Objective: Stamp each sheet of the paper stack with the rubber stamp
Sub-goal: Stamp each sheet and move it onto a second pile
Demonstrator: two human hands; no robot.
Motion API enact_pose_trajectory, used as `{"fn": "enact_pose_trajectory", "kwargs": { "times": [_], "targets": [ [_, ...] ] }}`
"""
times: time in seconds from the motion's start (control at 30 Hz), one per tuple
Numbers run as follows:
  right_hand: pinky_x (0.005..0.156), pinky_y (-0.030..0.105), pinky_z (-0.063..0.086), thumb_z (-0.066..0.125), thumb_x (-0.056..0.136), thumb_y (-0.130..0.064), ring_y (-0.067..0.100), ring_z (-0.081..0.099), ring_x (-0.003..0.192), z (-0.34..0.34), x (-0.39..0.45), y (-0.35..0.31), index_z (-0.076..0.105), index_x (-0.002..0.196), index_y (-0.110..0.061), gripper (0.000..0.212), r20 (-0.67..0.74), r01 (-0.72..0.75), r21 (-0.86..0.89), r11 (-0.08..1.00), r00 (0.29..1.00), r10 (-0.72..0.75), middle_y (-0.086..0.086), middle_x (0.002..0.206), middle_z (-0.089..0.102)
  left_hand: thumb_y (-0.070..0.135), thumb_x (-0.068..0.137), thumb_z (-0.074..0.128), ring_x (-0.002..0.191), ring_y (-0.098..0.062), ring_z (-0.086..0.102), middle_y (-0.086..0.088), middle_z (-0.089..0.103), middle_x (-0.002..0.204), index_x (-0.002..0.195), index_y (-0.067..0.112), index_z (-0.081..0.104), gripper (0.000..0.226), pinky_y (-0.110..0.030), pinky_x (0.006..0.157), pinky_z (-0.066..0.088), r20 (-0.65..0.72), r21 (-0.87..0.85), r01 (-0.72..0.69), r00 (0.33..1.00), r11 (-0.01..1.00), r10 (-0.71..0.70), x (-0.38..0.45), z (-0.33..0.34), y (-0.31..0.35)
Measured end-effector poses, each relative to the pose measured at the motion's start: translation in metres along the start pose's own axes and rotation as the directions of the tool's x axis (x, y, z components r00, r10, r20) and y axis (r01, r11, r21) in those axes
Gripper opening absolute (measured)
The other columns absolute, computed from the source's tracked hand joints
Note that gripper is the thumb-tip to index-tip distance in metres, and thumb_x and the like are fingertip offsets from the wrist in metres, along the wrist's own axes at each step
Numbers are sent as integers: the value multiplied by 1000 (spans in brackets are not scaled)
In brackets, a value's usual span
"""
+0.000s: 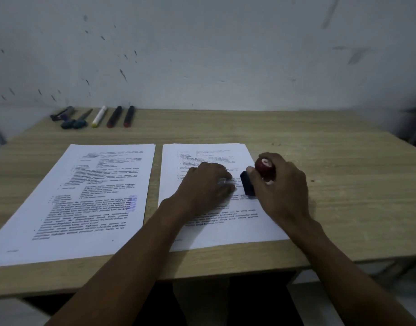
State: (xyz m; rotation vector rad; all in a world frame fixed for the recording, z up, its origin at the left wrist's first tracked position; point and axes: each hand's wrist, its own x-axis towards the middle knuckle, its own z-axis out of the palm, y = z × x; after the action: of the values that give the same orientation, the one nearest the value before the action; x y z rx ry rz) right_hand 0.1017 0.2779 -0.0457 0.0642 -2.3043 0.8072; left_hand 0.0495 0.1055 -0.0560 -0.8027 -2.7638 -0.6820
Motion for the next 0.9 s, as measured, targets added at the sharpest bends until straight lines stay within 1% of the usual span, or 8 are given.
{"fn": "enact_pose_trajectory", "kwargs": {
  "times": [0.03, 0.1, 0.17, 0.27, 0.37, 0.5, 0.77, 0.9],
  "targets": [
    [74, 35, 53, 71, 86, -31, 22, 64, 86, -3, 3, 2, 66, 108, -18, 26, -37, -37, 58, 998, 999, 39, 0, 92, 70, 44, 88, 58, 109, -19, 57, 5, 66, 116, 109, 23, 68, 32, -44, 92, 46, 15, -3, 6, 1000, 1000, -6, 1, -1, 1],
    [75, 27, 52, 71, 86, -31, 17, 66, 86, -12, 11, 9, 69, 105, -16, 24, -115, -106, 145, 984, 986, 123, -3, 92, 70, 45, 88, 59, 111, -18, 57, 6, 66, 118, 110, 23, 68, 33, -44, 95, 45, 55, -7, 32, 998, 999, -31, 4, -5, 3],
    [76, 24, 51, 71, 86, -31, 14, 65, 86, -20, 20, 19, 70, 100, -15, 22, -162, -180, 182, 967, 964, 210, -6, 89, 69, 47, 88, 58, 116, -18, 54, 6, 64, 121, 112, 23, 68, 35, -43, 97, 43, 76, 15, 45, 996, 999, -46, 7, -7, 6],
    [82, 38, 55, 69, 86, -34, 20, 66, 90, -30, 30, 37, 70, 99, -14, 23, -177, -307, 177, 935, 924, 337, 0, 91, 71, 48, 89, 57, 124, -19, 47, 3, 58, 131, 121, 22, 63, 41, -43, 103, 39, 29, -23, 55, 998, 998, -55, 9, -9, 10],
    [84, 41, 54, 69, 86, -33, 25, 66, 94, -34, 36, 50, 71, 101, -15, 24, -169, -379, 136, 915, 902, 398, 3, 96, 72, 46, 90, 57, 126, -17, 45, 2, 55, 134, 123, 22, 61, 41, -39, 106, 36, -26, -92, 47, 998, 995, -50, 10, -11, 13],
    [89, 45, 53, 70, 86, -33, 26, 65, 101, -29, 35, 51, 70, 108, -18, 27, -134, -370, 82, 925, 916, 378, 4, 104, 72, 42, 89, 61, 125, -15, 45, 2, 56, 132, 119, 22, 63, 36, -28, 102, 33, -65, -126, 20, 997, 992, -28, 11, -10, 15],
    [89, 41, 52, 73, 83, -34, 29, 64, 107, -16, 43, 45, 68, 118, -20, 38, -81, -297, -34, 954, 952, 294, 5, 112, 72, 38, 87, 65, 123, -16, 49, 0, 58, 129, 114, 20, 67, 32, -24, 99, 31, -136, -129, 20, 990, 992, -37, 9, -10, 12],
    [91, 44, 51, 73, 82, -36, 30, 62, 111, -12, 51, 43, 67, 120, -22, 42, -39, -299, -75, 951, 954, 297, 5, 115, 71, 36, 87, 65, 121, -16, 51, 0, 59, 128, 113, 19, 67, 31, -27, 101, 34, -156, -143, 25, 987, 989, -48, 7, -12, 9]
  ]
}}
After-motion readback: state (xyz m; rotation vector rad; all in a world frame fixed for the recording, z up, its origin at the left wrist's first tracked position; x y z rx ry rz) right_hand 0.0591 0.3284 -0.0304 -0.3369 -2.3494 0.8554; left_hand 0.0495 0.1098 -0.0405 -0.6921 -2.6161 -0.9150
